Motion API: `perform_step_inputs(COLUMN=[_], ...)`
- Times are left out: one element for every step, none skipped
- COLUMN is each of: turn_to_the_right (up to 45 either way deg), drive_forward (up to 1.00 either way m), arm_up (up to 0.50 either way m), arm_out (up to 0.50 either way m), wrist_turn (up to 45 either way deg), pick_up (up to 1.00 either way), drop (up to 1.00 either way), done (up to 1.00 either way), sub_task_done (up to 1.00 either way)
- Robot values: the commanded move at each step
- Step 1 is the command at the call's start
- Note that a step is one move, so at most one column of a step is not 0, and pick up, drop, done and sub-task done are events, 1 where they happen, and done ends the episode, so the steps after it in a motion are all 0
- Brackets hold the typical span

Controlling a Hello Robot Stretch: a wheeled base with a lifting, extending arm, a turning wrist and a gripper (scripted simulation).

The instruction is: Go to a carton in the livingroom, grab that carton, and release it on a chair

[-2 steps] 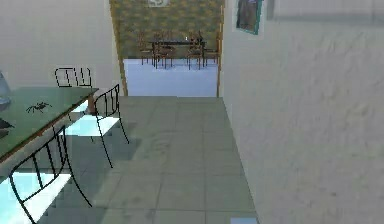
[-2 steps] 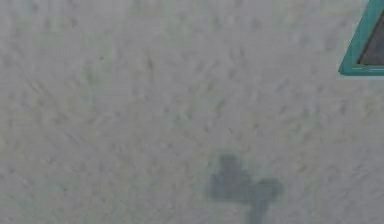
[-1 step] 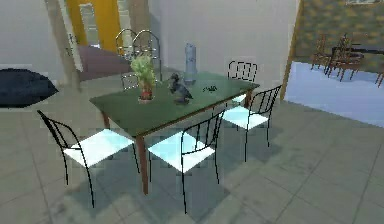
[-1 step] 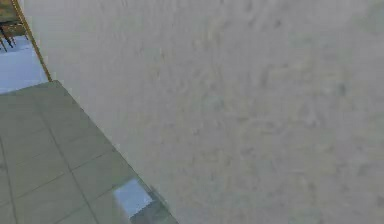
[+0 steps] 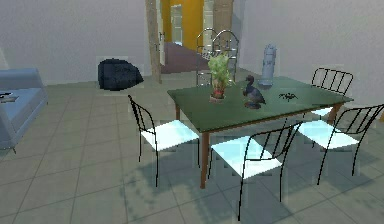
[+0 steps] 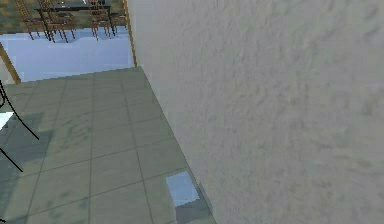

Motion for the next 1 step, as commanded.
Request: perform_step_inputs(turn_to_the_right=[0.0], drive_forward=[0.0], arm_up=[0.1], arm_out=[0.0], wrist_turn=[0.0], pick_up=[0.0], drop=[0.0], done=[0.0], sub_task_done=[0.0])
